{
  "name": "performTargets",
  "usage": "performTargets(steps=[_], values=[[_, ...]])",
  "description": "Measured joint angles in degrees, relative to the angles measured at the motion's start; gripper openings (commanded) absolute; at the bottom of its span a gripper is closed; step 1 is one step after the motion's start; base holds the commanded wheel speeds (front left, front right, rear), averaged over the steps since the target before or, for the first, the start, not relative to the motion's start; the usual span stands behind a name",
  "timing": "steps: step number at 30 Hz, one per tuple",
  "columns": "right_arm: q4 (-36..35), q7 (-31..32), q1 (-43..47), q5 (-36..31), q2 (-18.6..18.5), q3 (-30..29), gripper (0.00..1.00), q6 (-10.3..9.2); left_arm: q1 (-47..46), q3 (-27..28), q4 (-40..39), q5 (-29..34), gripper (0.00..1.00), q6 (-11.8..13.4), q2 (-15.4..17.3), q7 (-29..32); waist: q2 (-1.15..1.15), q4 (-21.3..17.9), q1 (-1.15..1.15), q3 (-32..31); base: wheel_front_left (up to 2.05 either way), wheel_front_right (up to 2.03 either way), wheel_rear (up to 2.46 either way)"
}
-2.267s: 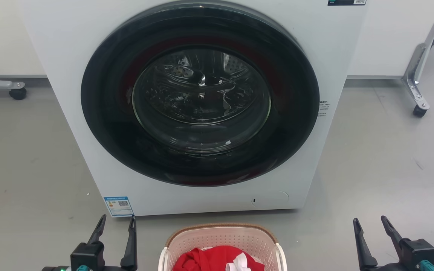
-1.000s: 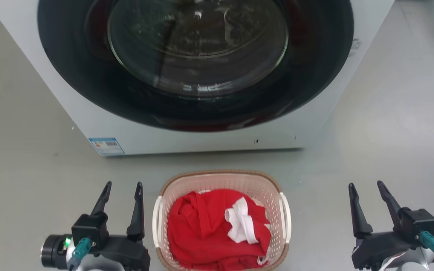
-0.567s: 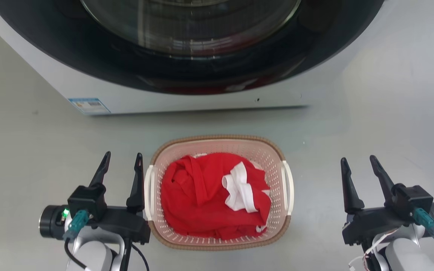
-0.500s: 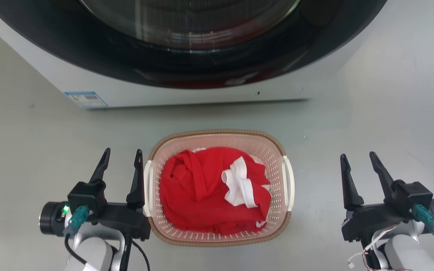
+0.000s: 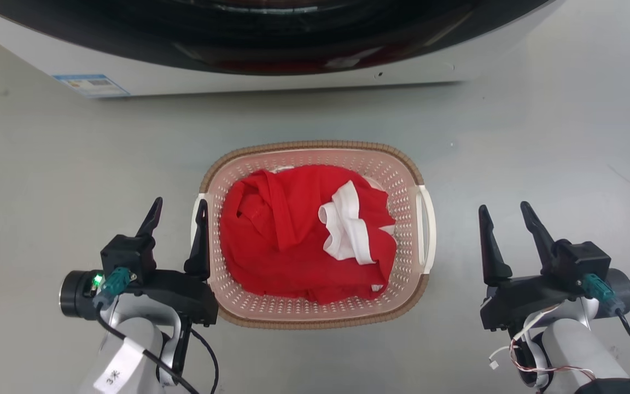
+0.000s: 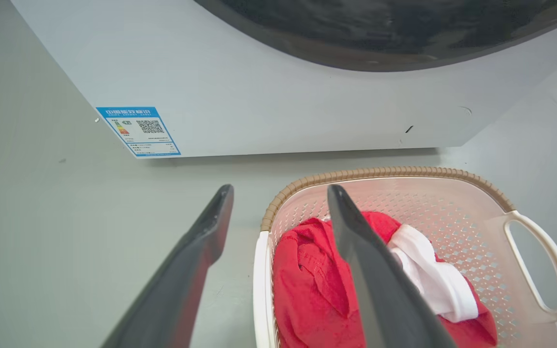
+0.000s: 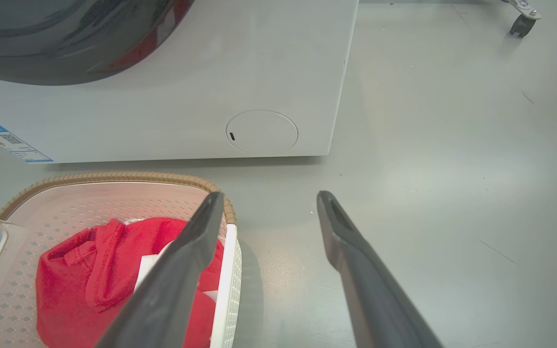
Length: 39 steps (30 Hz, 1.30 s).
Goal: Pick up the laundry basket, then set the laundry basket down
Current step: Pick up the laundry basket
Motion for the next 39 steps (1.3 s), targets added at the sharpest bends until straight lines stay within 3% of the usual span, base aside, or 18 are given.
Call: performTargets(steps=[14,39], values=[[8.89,-0.15,-6.33,-0.26,3.1,2.55,1.0,1.45,-6.33,-0.43,10.1,-0.75,1.0,-2.85,-0.62,2.7,0.0,-0.39,0.0,6.17,0.0,0.0,0.0],[24.6,1.52,-17.0,0.76,5.53,6.88,1.0,3.83,-17.07,0.13,25.07,-3.7,1.0,-7.8,-0.82,8.68,0.01,-0.99,-0.01,11.12,0.0,0.0,0.0]])
